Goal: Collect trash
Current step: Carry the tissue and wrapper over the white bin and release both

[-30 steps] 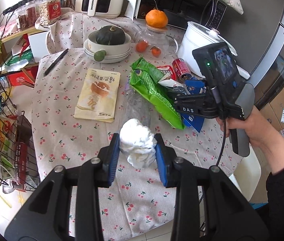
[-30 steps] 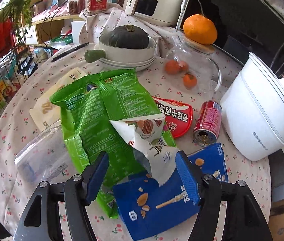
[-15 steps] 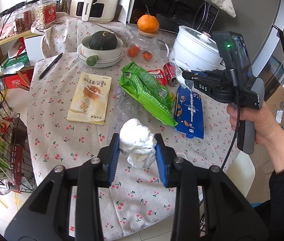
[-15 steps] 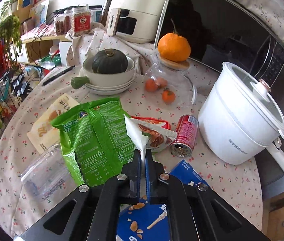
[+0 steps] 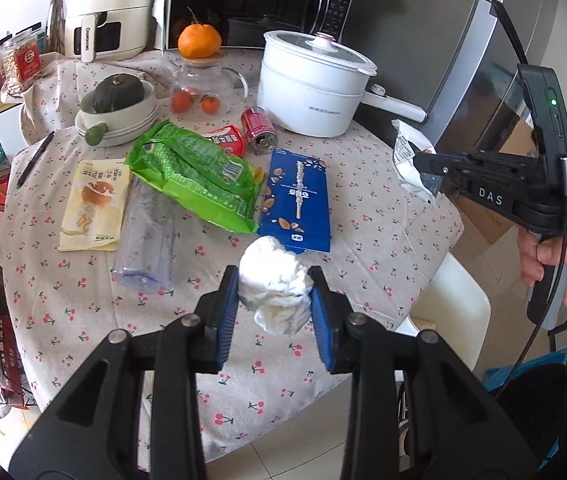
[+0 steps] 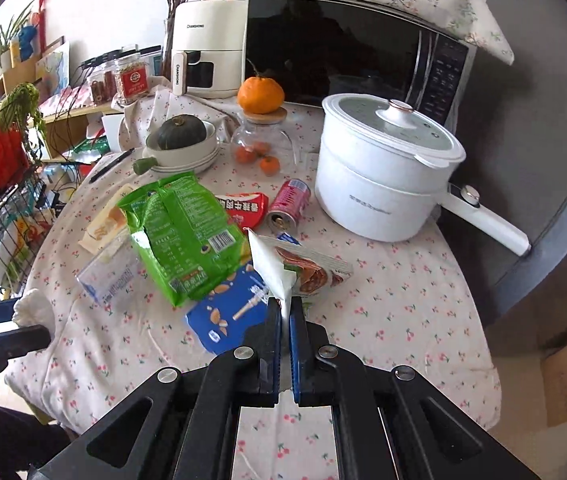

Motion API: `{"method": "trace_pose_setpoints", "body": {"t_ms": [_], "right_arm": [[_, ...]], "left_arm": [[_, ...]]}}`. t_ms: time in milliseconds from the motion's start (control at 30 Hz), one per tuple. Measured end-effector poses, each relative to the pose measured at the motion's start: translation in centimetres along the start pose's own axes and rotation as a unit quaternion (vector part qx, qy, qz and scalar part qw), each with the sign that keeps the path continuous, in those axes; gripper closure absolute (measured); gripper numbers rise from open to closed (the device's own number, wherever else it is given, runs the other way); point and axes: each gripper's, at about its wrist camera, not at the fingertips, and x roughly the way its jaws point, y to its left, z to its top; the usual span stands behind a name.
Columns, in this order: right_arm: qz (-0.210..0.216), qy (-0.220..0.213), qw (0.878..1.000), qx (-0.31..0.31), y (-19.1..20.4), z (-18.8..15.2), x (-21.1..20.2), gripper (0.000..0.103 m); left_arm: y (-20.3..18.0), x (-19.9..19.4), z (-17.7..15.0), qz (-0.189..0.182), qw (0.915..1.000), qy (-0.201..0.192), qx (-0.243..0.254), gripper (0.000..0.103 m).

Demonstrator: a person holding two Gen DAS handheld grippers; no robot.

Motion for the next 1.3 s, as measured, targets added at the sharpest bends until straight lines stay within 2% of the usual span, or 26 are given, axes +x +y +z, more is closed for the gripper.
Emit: {"method": "trace_pose_setpoints", "body": {"t_ms": [300, 367, 700, 933, 1133, 1167, 1233, 1300], "right_arm": [[0.002, 0.038, 0.994, 0.102, -6.2, -8.4, -3.1, 0.099], [-0.012, 0.076, 0.989, 0.125, -7.7, -10.5, -2.7, 0.099], [-0.054, 0.134, 0.974, 0.174, -13.5, -17.9, -3.8, 0.098], [-0.085, 0.155, 0.963, 0.202, -16.8, -21.2, -4.6, 0.098], [-0.092, 0.168, 0.956, 0.221, -18.7, -22.6, -4.6, 0.098], [-0.093, 0.169, 0.956, 0.223, -18.9, -22.7, -4.5, 0.098], [-0.094, 0.172, 0.954, 0.226, -19.2, -23.0, -4.5, 0.098], [-0.094, 0.174, 0.953, 0.227, -19.5, -23.1, -4.5, 0.098]], "left_arm": [[-6.7, 3.0, -0.5, -0.026, 0.9974, 0.014, 0.066, 0.067], [-8.2, 4.1, -0.8, -0.037, 0.9958, 0.021, 0.081, 0.067], [-16.7, 8.6, -2.7, -0.095, 0.9820, 0.049, 0.155, 0.067], [-22.2, 12.6, -4.2, -0.117, 0.9706, 0.066, 0.200, 0.067], [-24.9, 14.4, -5.4, -0.125, 0.9627, 0.071, 0.229, 0.066], [-25.1, 14.5, -5.5, -0.125, 0.9622, 0.067, 0.233, 0.063], [-25.3, 14.7, -5.4, -0.122, 0.9609, 0.063, 0.240, 0.049], [-25.3, 14.5, -5.4, -0.115, 0.9616, 0.054, 0.243, 0.030]]}}
